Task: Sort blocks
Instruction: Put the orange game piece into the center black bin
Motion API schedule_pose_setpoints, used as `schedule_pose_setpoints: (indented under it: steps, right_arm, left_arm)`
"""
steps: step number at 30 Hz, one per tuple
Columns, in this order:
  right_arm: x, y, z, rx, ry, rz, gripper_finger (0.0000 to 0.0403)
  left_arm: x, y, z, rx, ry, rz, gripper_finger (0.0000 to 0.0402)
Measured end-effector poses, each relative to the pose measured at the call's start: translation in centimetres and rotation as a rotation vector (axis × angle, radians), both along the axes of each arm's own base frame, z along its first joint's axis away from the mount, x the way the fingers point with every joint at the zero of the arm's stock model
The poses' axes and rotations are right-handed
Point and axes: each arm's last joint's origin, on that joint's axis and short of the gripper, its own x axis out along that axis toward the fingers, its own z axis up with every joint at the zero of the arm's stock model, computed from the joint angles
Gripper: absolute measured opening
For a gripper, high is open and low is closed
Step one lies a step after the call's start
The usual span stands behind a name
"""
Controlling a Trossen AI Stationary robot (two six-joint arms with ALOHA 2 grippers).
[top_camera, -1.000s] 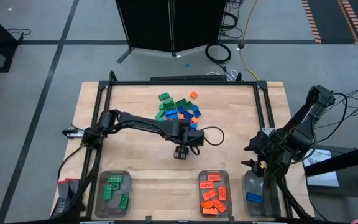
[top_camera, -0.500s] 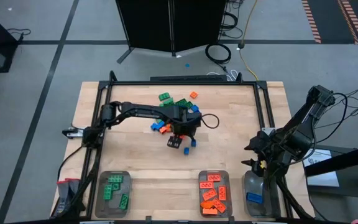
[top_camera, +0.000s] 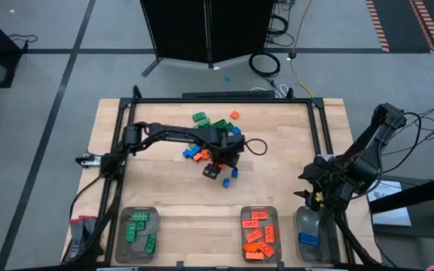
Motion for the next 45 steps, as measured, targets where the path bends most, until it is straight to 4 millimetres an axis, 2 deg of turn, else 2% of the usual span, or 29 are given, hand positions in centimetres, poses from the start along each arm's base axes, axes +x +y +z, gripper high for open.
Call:
schedule_pose_setpoints:
  steps: [7, 10, 12, 16, 25, 28, 33, 40, 45]
  right_arm:
    - [0.0, 0.0, 0.0, 0.006, 0.000, -0.009, 0.0304]
    - [0.0, 0.0, 0.0, 0.011, 0.001, -0.022, 0.0304]
    - [0.0, 0.0, 0.0, 0.020, 0.000, -0.034, 0.0304]
    - [0.0, 0.0, 0.0, 0.034, -0.001, -0.055, 0.0304]
    - [0.0, 0.0, 0.0, 0.055, -0.004, -0.086, 0.0304]
    - [0.0, 0.0, 0.0, 0.055, -0.004, -0.086, 0.0304]
    - [0.0, -0.1, 0.0, 0.055, -0.006, -0.086, 0.0304]
    - [0.0, -0.1, 0.0, 0.052, -0.009, -0.087, 0.0304]
    - [0.0, -0.1, 0.0, 0.048, -0.009, -0.082, 0.0304]
  left_arm:
    - [-0.7, 0.5, -2.8, 0.002, -0.001, -0.010, 0.0287]
    - [-1.0, 0.7, -3.6, 0.008, -0.013, -0.018, 0.0270]
    - [-1.1, 0.6, -3.9, 0.018, -0.012, -0.022, 0.0236]
    - [-1.2, 0.6, -3.9, 0.017, -0.006, -0.023, 0.0122]
    - [-1.5, 0.9, -3.5, 0.003, 0.007, 0.055, 0.0119]
    - [-1.9, 0.8, -2.3, 0.024, 0.031, 0.087, 0.0119]
    - [-2.1, 0.3, 2.1, 0.014, -0.075, 0.137, 0.0119]
    - [-2.5, -0.3, 7.1, -0.001, -0.206, 0.249, 0.0119]
    - [-2.1, -0.8, 9.1, 0.016, -0.283, 0.274, 0.0119]
